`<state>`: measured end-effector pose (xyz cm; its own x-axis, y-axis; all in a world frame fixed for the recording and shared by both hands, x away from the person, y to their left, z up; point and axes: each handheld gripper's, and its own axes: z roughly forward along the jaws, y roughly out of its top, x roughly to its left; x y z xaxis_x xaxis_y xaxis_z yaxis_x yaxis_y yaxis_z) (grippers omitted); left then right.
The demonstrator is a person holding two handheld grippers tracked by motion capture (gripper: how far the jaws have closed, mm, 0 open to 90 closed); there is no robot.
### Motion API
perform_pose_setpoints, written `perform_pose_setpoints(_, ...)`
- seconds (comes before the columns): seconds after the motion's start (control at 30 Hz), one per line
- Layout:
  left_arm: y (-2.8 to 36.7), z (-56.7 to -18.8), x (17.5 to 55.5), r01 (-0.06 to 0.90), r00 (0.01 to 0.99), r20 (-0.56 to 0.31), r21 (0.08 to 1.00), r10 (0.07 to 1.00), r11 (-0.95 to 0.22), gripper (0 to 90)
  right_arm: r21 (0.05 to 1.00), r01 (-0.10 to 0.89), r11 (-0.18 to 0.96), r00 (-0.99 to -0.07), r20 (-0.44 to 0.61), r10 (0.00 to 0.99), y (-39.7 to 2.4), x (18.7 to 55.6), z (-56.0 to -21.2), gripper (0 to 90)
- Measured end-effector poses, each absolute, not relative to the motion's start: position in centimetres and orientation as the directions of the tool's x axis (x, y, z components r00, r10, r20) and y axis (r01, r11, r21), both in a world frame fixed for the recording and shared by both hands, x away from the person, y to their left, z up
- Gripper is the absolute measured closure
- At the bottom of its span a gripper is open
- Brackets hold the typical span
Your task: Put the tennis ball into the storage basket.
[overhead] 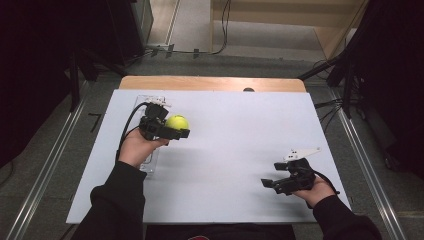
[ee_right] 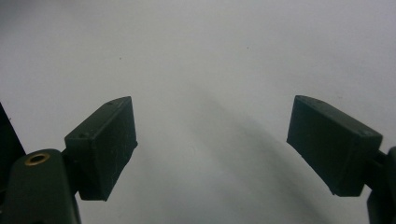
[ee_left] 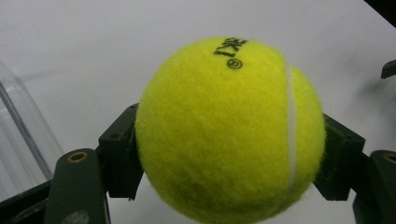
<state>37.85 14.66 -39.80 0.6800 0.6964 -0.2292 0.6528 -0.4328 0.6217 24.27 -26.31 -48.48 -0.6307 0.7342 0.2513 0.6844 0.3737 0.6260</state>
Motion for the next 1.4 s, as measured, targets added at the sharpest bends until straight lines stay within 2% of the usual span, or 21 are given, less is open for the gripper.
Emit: perform_pose_setpoints(1.4,19.2,-39.2,38.8,0.699,0.593,-0.217,0.615,0.775,-0.363,26.1,0.625,0.685,0.374,-0.629,0.249,0.736,-26.3,24.2,-48.4,13.7)
